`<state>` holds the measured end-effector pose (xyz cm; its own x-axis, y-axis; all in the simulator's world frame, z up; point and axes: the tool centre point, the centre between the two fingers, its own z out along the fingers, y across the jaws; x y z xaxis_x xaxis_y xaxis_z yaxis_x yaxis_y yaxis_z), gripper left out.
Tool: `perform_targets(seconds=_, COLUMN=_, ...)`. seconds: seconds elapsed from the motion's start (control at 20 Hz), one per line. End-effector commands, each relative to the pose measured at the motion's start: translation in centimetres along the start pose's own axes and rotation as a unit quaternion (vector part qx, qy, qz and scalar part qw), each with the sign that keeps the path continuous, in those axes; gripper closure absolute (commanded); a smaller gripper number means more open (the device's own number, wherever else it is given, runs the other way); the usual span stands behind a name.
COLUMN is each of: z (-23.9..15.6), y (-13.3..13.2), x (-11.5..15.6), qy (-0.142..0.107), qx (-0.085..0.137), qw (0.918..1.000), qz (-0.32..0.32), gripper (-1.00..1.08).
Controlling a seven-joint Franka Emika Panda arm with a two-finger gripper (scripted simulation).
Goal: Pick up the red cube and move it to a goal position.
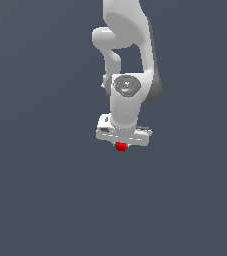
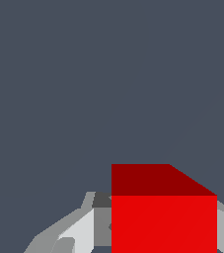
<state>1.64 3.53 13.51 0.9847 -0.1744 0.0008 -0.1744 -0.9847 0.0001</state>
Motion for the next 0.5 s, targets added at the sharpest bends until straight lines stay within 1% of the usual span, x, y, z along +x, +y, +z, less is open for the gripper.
perform_targets(seconds=0.0, z=-1.0, y=-0.2, x=0.7, qy=0.0, qx=0.0, qw=1.0, qz=0.0, gripper=1.08)
perform_targets(seconds=0.2, z=-1.8, y=-0.4, x=1.3, qy=0.0, qx=0.0, qw=1.0, qz=0.0, gripper=1.08)
perform_targets(seconds=0.45, z=-1.9, y=-0.4, x=1.5, qy=0.0, qx=0.0, qw=1.0, qz=0.0, gripper=1.08)
